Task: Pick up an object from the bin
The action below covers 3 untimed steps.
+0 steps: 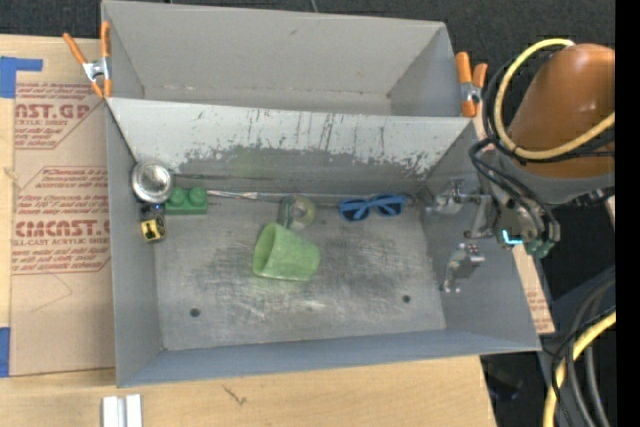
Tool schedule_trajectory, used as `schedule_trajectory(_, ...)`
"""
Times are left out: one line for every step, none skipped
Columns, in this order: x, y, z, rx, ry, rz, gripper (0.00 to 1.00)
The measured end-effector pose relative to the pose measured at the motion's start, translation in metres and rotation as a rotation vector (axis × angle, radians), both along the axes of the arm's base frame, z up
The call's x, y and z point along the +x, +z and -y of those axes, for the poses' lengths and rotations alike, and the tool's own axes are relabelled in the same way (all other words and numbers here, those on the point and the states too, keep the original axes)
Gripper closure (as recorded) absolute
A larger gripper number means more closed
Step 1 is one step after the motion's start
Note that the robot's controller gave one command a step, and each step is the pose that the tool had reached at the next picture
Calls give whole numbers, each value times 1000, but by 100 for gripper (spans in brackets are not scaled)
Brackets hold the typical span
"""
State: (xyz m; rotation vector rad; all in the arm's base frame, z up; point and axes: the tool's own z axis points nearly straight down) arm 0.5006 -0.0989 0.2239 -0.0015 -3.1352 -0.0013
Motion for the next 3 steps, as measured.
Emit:
schedule_trajectory(56,-91,-45,2,32,4,0)
schedule_trajectory(9,-131,-101,3,214,1,0)
schedule_trajectory(53,-151,-163,-3,324,9,0)
